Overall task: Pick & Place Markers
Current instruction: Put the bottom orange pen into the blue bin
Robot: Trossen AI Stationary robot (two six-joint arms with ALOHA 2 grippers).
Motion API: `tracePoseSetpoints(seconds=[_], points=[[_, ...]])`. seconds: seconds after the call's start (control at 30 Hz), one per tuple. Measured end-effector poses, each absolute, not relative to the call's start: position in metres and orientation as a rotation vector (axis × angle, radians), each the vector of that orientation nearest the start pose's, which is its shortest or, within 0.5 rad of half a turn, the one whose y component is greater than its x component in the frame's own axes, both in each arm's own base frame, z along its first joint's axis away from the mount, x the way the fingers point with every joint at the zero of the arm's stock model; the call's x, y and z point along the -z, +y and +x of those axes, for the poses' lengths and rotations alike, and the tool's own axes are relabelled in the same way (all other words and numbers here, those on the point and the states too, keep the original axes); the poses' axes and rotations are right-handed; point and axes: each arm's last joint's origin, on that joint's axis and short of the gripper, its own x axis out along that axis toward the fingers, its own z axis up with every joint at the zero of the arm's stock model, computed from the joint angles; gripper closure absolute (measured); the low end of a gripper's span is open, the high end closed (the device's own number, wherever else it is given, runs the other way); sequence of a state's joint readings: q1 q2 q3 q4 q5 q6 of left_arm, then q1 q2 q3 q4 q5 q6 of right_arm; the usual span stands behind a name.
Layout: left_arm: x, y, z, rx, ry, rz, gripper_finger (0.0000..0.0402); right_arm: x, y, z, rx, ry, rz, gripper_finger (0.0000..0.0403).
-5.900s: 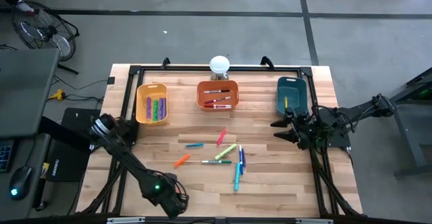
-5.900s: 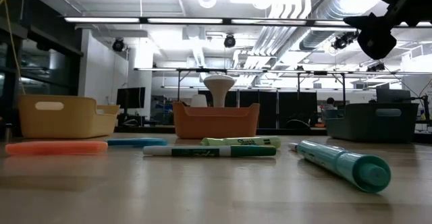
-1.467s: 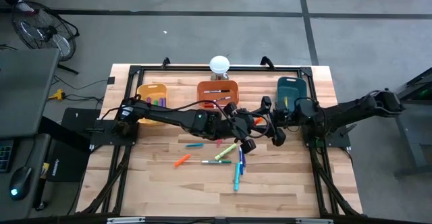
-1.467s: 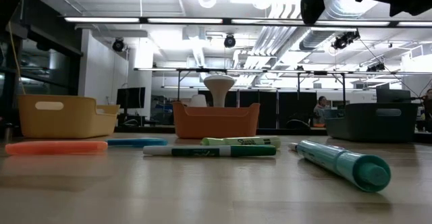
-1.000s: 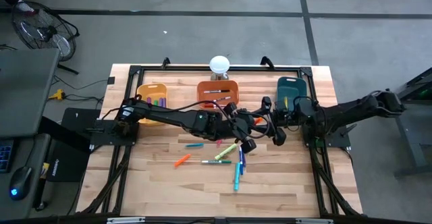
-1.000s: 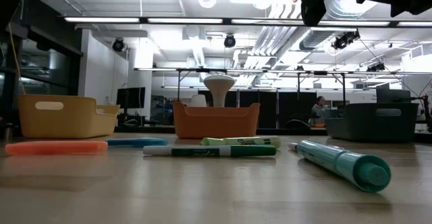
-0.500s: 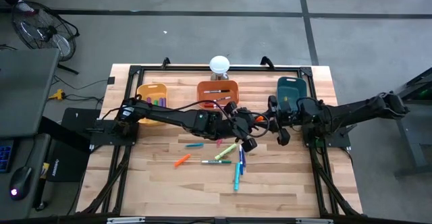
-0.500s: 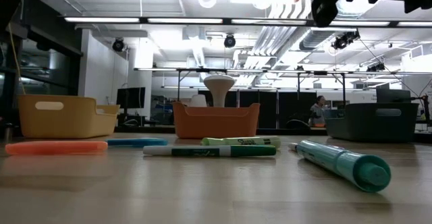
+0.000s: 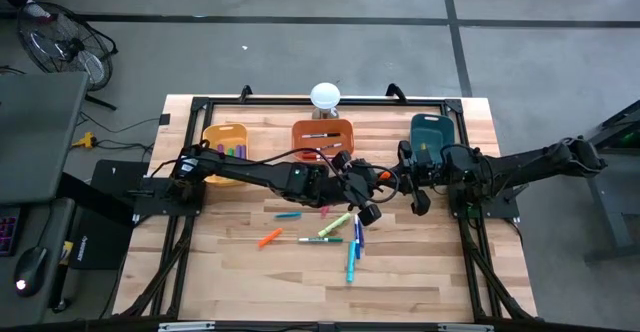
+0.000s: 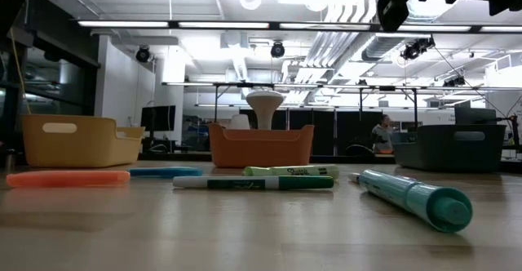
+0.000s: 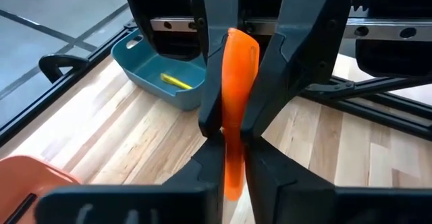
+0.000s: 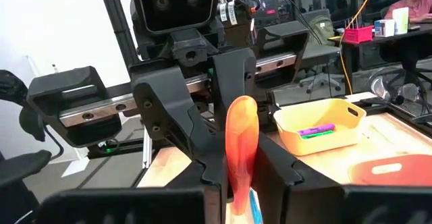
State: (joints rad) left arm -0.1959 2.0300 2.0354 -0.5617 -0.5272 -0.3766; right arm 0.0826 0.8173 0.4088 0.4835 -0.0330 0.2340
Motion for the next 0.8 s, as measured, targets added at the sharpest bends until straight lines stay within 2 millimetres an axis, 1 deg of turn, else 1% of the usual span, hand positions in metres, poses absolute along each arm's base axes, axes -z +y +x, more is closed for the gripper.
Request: tracePoseSetpoints(seconds=[0.2, 0.33, 0.5, 0.57, 0.63, 0.7, 0.77, 0.8], points=[[-0.352, -0.075, 0.454, -0.409, 0.463, -0.142, 0.0278, -0.261, 0.016, 0.184, -0.118, -0.062, 0.243, 0.0365], [-0.352, -0.075, 0.454, -0.403, 0.478, -0.102, 0.0238, -0.261, 0.015, 0.184, -0.083, -0.066, 0.241, 0.0365], [-0.348, -0.073, 0.450, -0.455, 0.525, -0.039, 0.0218, -0.259, 0.007, 0.184, -0.040, -0.049, 0.248, 0.0365], [-0.351, -0.071, 0.441, -0.478, 0.571, -0.017, 0.0217, -0.257, 0.003, 0.185, -0.014, -0.031, 0.260, 0.0365], [-0.356, -0.069, 0.432, -0.511, 0.591, -0.031, 0.0217, -0.255, -0.002, 0.185, 0.016, -0.016, 0.270, 0.0365], [-0.359, -0.066, 0.423, -0.571, 0.614, -0.045, 0.0217, -0.253, -0.007, 0.184, 0.049, 0.004, 0.286, 0.0365], [-0.358, -0.063, 0.412, -0.639, 0.666, -0.011, 0.0217, -0.252, -0.014, 0.182, 0.092, 0.021, 0.307, 0.0365], [-0.360, -0.062, 0.410, -0.663, 0.659, -0.011, 0.0217, -0.250, -0.017, 0.181, 0.116, 0.037, 0.316, 0.0365]])
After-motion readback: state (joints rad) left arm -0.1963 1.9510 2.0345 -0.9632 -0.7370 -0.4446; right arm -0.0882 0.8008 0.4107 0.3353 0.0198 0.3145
